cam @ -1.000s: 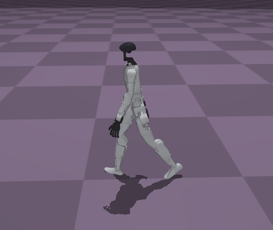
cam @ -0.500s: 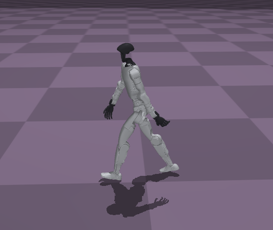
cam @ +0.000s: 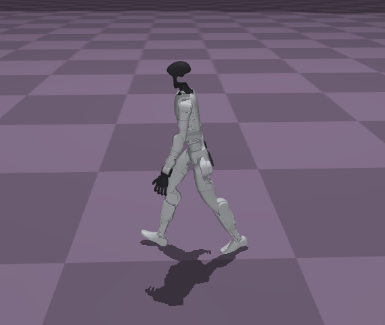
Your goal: Walk run
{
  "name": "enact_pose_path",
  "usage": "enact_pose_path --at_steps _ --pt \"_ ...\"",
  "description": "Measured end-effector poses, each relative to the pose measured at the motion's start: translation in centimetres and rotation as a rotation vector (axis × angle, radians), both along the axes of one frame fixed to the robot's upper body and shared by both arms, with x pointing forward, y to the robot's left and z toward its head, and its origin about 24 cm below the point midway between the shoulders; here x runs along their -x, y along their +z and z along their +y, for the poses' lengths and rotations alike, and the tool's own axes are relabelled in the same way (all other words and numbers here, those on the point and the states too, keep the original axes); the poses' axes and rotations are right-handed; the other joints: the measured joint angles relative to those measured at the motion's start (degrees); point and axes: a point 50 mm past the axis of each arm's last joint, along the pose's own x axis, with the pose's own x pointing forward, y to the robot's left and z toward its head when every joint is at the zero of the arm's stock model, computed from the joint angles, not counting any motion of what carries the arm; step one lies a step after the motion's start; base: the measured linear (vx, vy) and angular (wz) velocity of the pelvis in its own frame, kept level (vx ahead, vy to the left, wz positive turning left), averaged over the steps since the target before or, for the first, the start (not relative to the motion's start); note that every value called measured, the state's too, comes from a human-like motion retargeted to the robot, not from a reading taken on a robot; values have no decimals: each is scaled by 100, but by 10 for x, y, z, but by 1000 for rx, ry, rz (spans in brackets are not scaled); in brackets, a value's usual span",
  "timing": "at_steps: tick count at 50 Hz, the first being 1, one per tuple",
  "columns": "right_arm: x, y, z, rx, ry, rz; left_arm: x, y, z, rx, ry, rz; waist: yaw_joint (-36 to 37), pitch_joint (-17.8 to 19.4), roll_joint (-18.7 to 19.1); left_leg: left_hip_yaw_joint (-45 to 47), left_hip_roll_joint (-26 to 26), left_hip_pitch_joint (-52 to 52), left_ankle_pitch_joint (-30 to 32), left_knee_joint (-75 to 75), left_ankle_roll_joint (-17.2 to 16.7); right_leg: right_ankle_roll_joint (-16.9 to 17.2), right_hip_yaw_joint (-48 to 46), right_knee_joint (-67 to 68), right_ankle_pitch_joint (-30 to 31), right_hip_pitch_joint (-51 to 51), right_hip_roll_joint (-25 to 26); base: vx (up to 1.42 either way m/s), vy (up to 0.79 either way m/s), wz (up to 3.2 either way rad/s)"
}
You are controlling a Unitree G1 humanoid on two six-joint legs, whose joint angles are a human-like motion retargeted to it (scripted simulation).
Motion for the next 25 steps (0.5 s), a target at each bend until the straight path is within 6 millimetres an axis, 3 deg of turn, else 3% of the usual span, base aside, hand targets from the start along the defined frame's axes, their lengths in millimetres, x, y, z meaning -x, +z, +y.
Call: enact_pose_path --at_steps 3,5,7,8,10,12,15,20,22,25 --pt "0 0 1 -7 -73 17 -3 -1 -14 36 -17 -88 -97 -281 -14 -210 -12 209 754 346 -420 -587 -485 627 436 -28 -149 140 -39 37" --pt "-3 0 0 7 -86 4 18 -14 -23 87 18 -62 -270 -388 -76 142 -104 365 2179 782 -431 -613 -70 1268 693 25 -370 134 -32 35" --pt "-13 -1 0 21 -115 -39 47 -32 -40 142 50 10 -324 -365 -187 1364 312 335 3433 1714 -7 -534 170 1685 231 375 -675 138 -29 26" --pt "-17 -2 -2 24 -116 -60 63 -40 -48 159 68 55 -195 -389 -418 1916 298 314 3700 2246 240 -454 359 1708 8 643 -802 164 -41 -50" --pt "-27 -2 -5 20 -112 -103 94 -52 -52 145 94 153 120 -391 -849 2352 214 68 3240 3170 561 -396 226 1611 -234 1227 -1115 145 -36 -73" --pt "-48 -2 -6 34 -87 -153 120 -58 -52 95 107 224 428 -245 -1090 2687 476 -456 2494 3992 763 -270 59 1290 -285 1843 -1181 107 -22 -49" --pt "-84 -1 -6 91 -12 -235 161 -64 -51 25 125 328 748 -43 -842 2022 860 -1822 1775 4696 339 -90 -315 351 -142 2925 -523 89 -18 -31" --pt "-149 11 -19 134 113 -466 235 -60 -41 -87 69 570 1466 77 -584 1950 881 -3268 1129 3117 285 99 -257 -586 -183 4080 325 106 -16 -71" --pt "-176 20 -23 141 149 -539 255 -56 -39 -98 67 650 1791 177 -480 1785 828 -3729 1073 2147 154 170 -111 -738 -323 4478 592 99 -6 -95" --pt "-210 33 -28 151 183 -619 273 -52 -38 -91 113 737 2161 272 -503 1161 638 -4341 1247 914 -442 380 131 -790 -480 4913 691 98 0 -73"
